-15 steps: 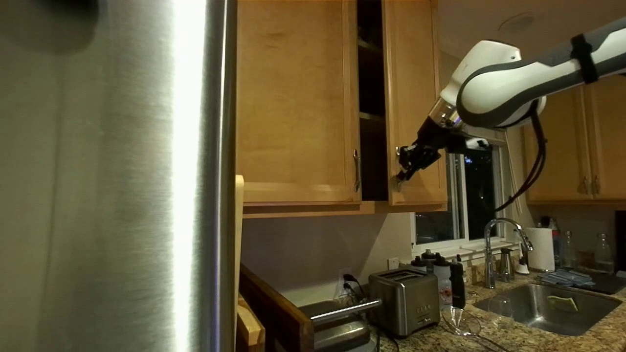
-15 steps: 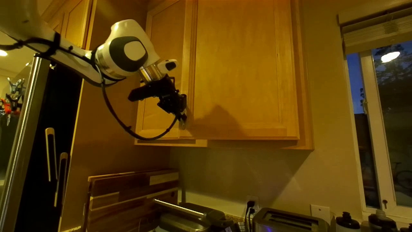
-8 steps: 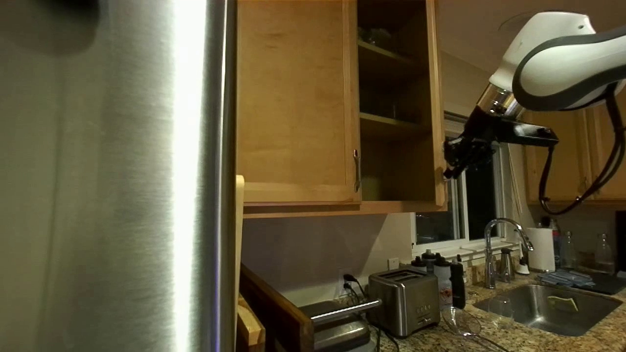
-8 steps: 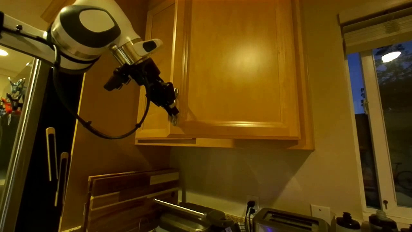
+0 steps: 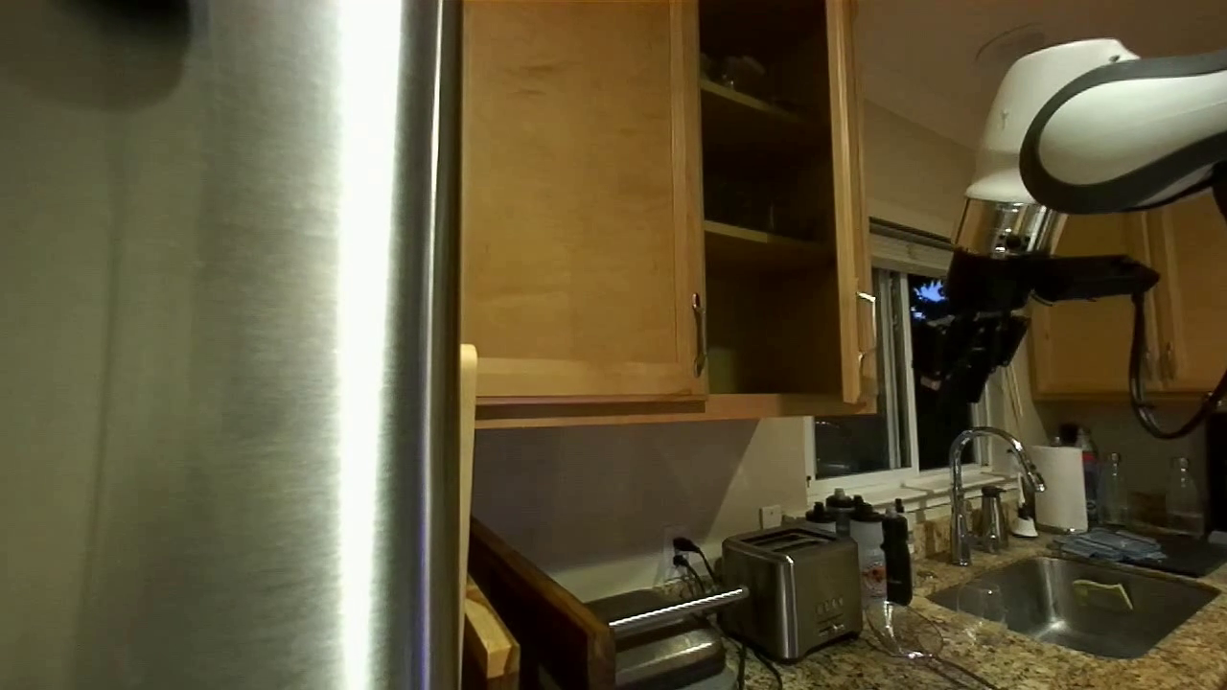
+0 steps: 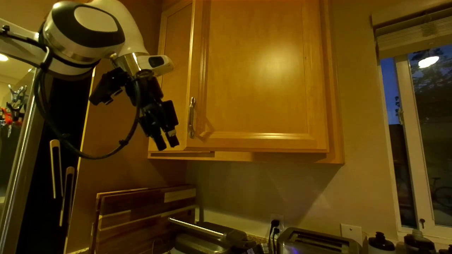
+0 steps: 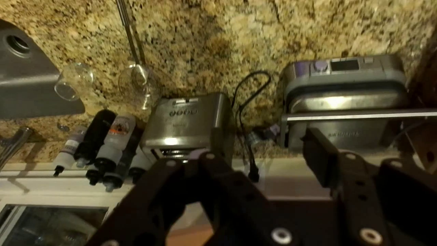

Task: Open the right cabinet door and put the brown object then close the cabinet door

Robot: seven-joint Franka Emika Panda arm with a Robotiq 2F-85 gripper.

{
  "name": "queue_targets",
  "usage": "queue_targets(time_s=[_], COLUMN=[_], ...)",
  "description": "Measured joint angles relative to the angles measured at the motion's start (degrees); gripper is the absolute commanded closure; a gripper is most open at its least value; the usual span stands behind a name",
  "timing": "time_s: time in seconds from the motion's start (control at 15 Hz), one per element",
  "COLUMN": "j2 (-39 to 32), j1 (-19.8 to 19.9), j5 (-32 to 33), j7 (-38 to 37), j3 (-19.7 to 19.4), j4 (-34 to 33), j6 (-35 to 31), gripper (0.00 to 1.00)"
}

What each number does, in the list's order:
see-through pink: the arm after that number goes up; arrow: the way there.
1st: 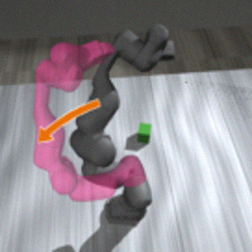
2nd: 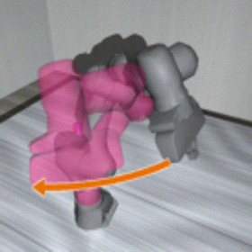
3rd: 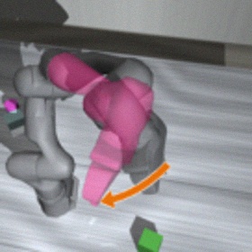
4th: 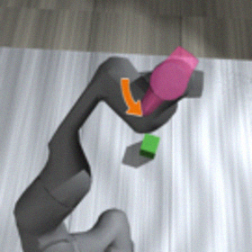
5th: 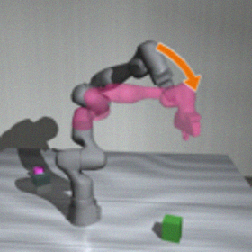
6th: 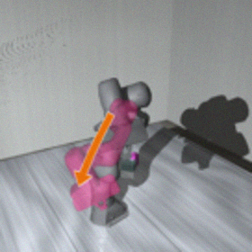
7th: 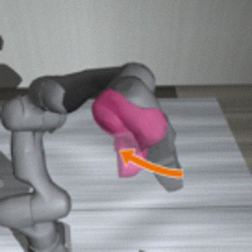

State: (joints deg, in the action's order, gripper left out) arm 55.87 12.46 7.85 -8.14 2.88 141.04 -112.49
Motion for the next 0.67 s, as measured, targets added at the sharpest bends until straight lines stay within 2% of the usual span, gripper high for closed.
queue_targets(time_s=[0.13,0.27,0.4,0.67], j2=[0.0,-0.2,-0.9,-5.7], j1=[-1.9,-3.0,-3.4,-2.0], j5=[0.2,1.2,1.2,1.2], j7=[1.6,1.2,-0.1,-11.7], j3=[0.8,2.3,4.0,6.6], j4=[-0.2,-0.4,-1.2,-4.8], j6=[4.6,5.0,2.7,-5.1], gripper=[0.00,0.00,0.00,0.00])
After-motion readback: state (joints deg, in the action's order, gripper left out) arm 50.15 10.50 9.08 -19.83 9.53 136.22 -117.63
